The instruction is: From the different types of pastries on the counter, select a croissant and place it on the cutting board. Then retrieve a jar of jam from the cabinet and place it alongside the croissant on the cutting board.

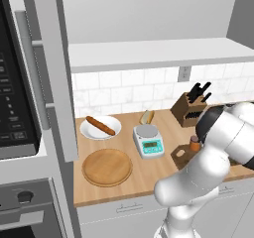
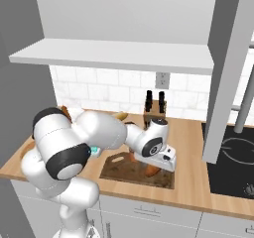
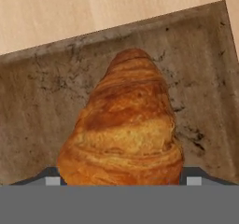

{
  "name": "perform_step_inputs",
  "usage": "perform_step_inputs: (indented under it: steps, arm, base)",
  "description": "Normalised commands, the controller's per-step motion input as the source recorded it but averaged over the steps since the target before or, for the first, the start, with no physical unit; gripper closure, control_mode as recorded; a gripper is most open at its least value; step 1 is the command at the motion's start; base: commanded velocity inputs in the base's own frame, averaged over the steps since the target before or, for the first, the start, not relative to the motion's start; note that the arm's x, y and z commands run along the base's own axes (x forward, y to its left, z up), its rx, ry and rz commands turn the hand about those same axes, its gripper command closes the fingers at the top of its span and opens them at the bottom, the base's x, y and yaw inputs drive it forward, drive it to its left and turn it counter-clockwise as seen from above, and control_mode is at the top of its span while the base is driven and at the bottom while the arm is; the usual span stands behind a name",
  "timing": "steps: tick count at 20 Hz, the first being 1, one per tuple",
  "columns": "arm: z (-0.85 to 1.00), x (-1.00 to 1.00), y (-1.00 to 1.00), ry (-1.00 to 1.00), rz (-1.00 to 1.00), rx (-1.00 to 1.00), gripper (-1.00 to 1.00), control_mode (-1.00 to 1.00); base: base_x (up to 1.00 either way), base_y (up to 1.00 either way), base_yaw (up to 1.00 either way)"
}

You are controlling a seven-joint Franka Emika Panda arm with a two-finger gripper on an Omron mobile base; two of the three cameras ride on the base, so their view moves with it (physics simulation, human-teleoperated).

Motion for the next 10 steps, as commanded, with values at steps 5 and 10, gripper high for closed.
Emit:
perform_step_inputs:
  steps: [5,10]
  arm:
    - [0.25,0.01,0.0,0.23,0.0,0.05,-1.0,-1.0]
    - [0.47,0.03,0.0,0.23,0.01,0.08,-1.0,-1.0]
  base:
    - [0.0,0.0,0.0]
    - [0.0,0.0,0.0]
